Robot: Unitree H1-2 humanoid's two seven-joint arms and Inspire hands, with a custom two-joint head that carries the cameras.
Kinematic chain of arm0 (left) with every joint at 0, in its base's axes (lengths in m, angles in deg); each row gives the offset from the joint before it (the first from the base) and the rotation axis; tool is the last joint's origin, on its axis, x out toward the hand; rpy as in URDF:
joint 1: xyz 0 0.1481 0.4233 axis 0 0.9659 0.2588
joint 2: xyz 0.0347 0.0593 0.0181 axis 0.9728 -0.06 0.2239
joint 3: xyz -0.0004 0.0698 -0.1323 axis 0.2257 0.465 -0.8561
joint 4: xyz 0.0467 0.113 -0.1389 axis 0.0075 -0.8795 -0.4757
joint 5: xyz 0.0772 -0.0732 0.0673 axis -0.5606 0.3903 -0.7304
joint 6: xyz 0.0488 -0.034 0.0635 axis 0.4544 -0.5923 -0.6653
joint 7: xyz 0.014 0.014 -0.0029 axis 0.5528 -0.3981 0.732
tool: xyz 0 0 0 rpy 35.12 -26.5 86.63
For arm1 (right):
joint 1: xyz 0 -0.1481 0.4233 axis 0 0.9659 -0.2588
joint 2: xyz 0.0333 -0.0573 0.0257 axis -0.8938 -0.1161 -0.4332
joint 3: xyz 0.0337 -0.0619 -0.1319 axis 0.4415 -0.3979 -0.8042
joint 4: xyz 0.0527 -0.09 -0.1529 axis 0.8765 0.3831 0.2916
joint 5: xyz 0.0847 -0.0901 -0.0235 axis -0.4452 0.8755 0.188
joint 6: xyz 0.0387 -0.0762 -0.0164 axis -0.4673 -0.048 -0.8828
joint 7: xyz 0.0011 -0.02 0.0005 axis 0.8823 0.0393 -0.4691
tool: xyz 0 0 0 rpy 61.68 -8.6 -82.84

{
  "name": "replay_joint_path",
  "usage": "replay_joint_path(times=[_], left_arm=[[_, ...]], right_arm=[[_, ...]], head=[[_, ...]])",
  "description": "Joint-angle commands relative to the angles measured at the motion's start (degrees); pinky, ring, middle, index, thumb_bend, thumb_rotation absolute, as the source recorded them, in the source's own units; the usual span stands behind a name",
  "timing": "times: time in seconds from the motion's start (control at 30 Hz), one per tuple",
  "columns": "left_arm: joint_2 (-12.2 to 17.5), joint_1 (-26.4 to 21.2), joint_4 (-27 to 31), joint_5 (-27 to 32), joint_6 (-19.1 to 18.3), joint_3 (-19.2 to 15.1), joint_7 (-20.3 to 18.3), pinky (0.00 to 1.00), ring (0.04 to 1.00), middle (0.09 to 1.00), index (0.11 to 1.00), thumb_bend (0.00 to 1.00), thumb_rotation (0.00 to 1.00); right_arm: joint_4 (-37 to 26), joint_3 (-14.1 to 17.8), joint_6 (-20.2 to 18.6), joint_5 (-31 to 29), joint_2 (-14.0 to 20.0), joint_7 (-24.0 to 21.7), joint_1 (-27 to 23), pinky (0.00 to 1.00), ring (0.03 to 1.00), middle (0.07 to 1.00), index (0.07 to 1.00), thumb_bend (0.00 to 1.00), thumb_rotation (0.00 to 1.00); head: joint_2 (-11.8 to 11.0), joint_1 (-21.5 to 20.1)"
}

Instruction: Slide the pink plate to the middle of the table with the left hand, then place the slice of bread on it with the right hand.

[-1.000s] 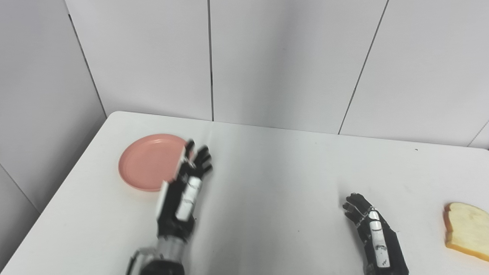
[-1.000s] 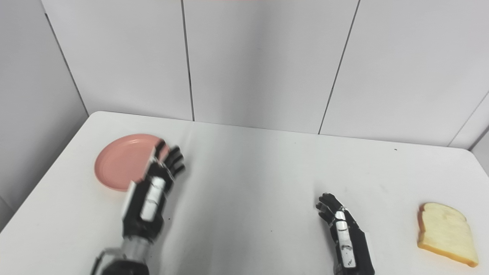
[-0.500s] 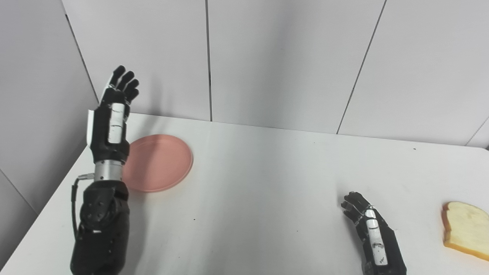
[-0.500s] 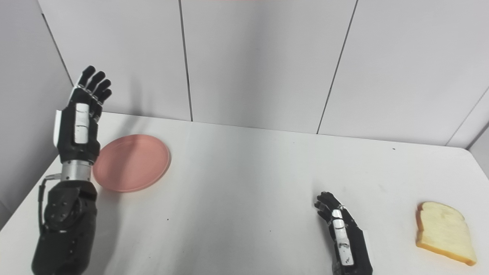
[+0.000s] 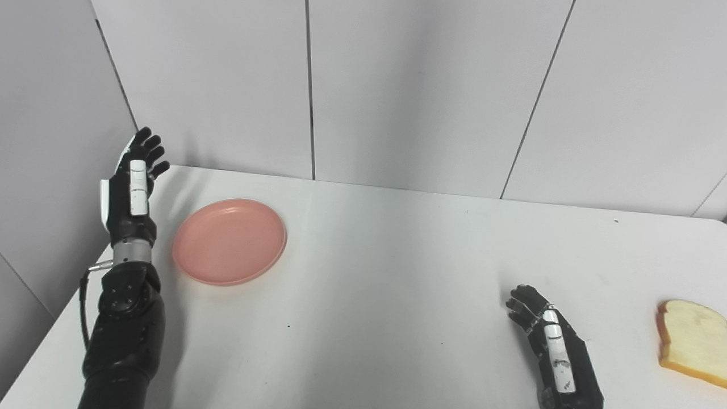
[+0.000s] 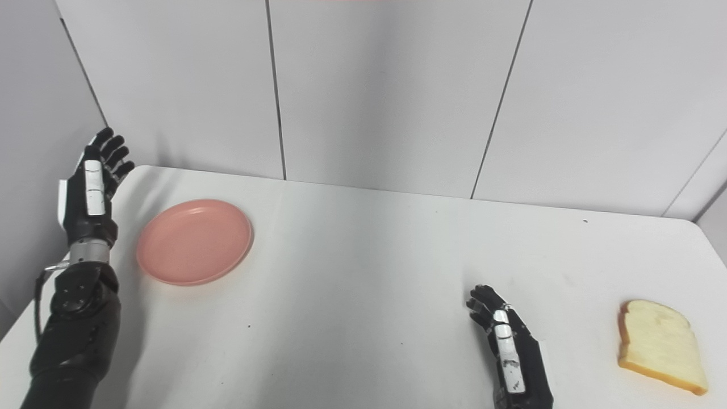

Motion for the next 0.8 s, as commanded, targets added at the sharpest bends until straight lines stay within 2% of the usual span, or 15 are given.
replay_joint_path(times=[0.0,0.1,0.2,0.27,0.37,0.4,0.5,0.6,0.77], left_arm=[[2.34,-4.05,-3.57,-2.02,3.5,0.73,1.39,0.77,0.855,0.859,0.834,0.85,0.93],[2.54,-5.57,-8.5,-0.55,4.33,0.32,1.2,0.79,0.855,0.862,0.834,0.88,0.89],[2.26,-6.48,-11.22,0.71,4.6,-0.01,0.58,0.81,0.868,0.876,0.848,0.82,0.91],[2.34,-6.99,-13.16,0.01,4.76,0.36,1.53,0.77,0.859,0.873,0.851,0.79,0.94],[2.18,-7.75,-15.46,0.27,4.68,0.47,1.85,0.76,0.853,0.876,0.862,0.78,0.96],[2.09,-7.94,-15.87,0.76,4.64,0.34,1.6,0.79,0.859,0.879,0.863,0.78,0.94],[1.62,-9.51,-19.28,4.93,4.25,-1.24,-1.56,0.86,0.88,0.892,0.871,0.82,0.91],[1.37,-10.24,-21.02,7.12,4.16,-1.85,-3.57,0.87,0.882,0.895,0.872,0.82,0.88],[1.66,-9.91,-23.35,5.61,4.8,0.39,-5.46,0.87,0.901,0.9,0.883,0.81,0.91]], right_arm=[[4.65,-0.26,1.7,-0.46,-0.92,-0.27,1.92,0.85,0.802,0.801,0.738,0.68,0.82],[4.56,-0.4,1.58,-0.04,-0.8,-0.2,1.96,0.86,0.803,0.802,0.734,0.69,0.82],[4.32,-0.51,1.47,0.23,-0.77,-0.12,2.09,0.85,0.802,0.802,0.731,0.69,0.82],[4.13,-0.53,1.45,0.42,-0.85,0.05,2.23,0.84,0.796,0.799,0.723,0.69,0.82],[3.63,-0.53,1.13,0.28,-1.02,0.07,2.41,0.83,0.793,0.796,0.72,0.69,0.83],[3.53,-0.51,1.04,0.2,-1.06,0.06,2.44,0.83,0.793,0.795,0.719,0.69,0.82],[3.11,-0.56,0.52,0.27,-1.11,0.15,2.58,0.83,0.796,0.797,0.72,0.7,0.82],[2.57,-0.62,-0.03,0.33,-1.09,0.23,2.74,0.83,0.796,0.795,0.719,0.72,0.82],[2.15,-0.64,-0.03,0.24,-1.11,0.19,2.88,0.84,0.798,0.794,0.719,0.72,0.82]], head=[[-0.15,-0.25],[0.07,-0.35],[0.17,-0.45],[0.29,-0.55],[0.51,-0.76],[0.51,-0.76],[0.64,-0.92],[0.94,-1.26],[1.2,-1.45]])
